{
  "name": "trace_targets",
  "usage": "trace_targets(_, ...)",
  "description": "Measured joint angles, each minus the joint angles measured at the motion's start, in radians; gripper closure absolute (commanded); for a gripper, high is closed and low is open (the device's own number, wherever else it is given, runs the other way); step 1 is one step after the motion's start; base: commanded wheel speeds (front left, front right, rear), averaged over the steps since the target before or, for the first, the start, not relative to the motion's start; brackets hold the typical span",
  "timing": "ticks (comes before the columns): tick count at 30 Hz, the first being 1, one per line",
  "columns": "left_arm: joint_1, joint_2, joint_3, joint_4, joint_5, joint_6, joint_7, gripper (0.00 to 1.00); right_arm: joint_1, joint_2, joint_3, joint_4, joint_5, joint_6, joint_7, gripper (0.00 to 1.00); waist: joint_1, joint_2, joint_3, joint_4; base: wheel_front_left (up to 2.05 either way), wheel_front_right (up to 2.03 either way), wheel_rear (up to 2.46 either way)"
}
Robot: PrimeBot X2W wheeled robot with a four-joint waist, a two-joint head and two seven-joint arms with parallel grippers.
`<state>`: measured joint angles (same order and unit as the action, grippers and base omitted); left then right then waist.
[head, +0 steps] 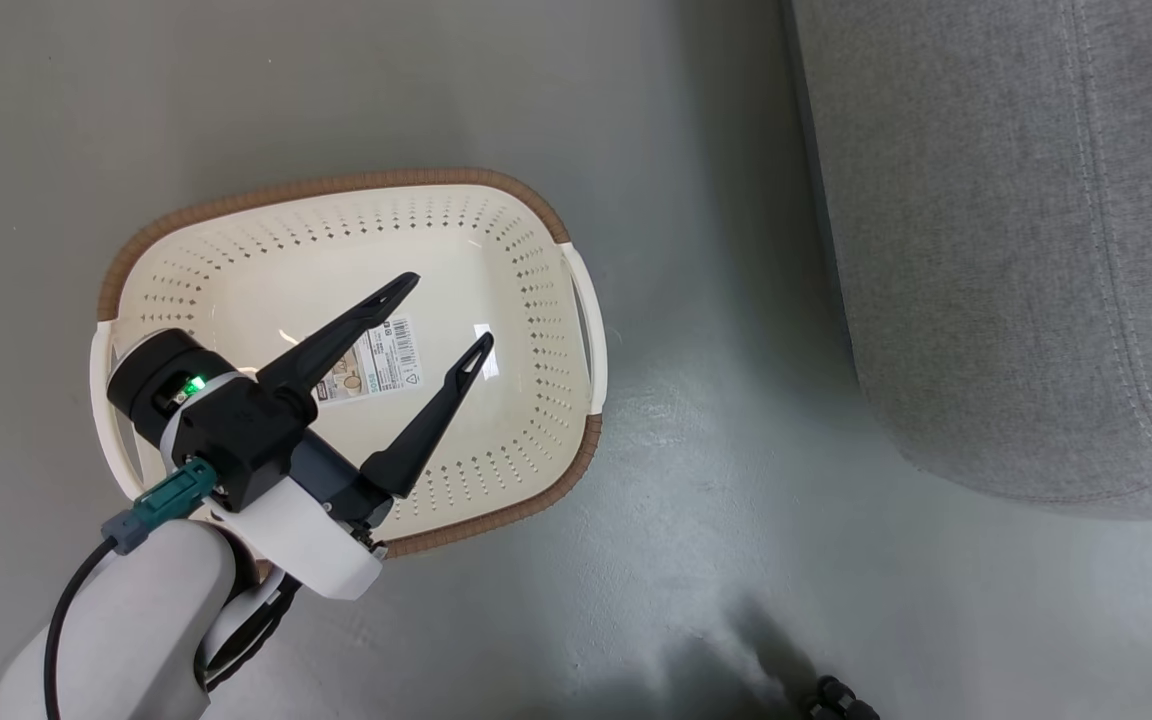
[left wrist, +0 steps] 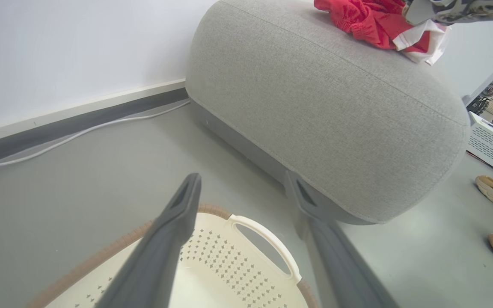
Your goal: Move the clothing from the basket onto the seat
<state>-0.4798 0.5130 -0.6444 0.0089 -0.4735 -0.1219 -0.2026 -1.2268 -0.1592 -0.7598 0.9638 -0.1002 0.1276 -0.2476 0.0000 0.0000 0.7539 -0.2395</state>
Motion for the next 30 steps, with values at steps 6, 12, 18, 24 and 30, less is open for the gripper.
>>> trace_targets(6, 0.0, -0.003, -0.007, 0.014, 0.0, 0.0, -0.002, 0.0, -0.01, -0.005, 0.022, 0.091, -0.008, 0.0, 0.0, 0.0, 0.0, 0.0, -0.037, -0.003, 0.0, 0.0, 0.0)
trace_targets(12, 0.0, -0.041, -0.028, 0.046, -0.001, 0.0, -0.019, 0.0, 0.029, -0.011, 0.061, 0.092, -0.047, 0.0, -0.001, 0.0, 0.0, 0.0, -0.113, -0.001, 0.0, 0.0, 0.0)
trace_targets(18, 0.003, -0.089, -0.041, 0.102, -0.003, 0.0, -0.037, 0.0, 0.147, 0.018, 0.101, 0.046, -0.072, 0.0, -0.004, 0.0, 0.0, 0.0, -0.215, 0.008, 0.0, 0.0, 0.0)
trace_targets(24, 0.049, -0.127, -0.041, 0.152, -0.012, 0.0, -0.046, 0.0, 0.271, 0.071, 0.193, -0.06, -0.049, 0.0, -0.004, 0.0, 0.0, 0.0, -0.333, 0.02, 0.0, 0.0, 0.0)
trace_targets(30, 0.101, -0.159, -0.02, 0.182, -0.021, 0.01, -0.049, 0.0, 0.464, 0.1, 0.348, -0.203, 0.045, 0.0, -0.004, 0.0, 0.0, 0.0, -0.446, 0.042, 0.0, 0.0, 0.0)
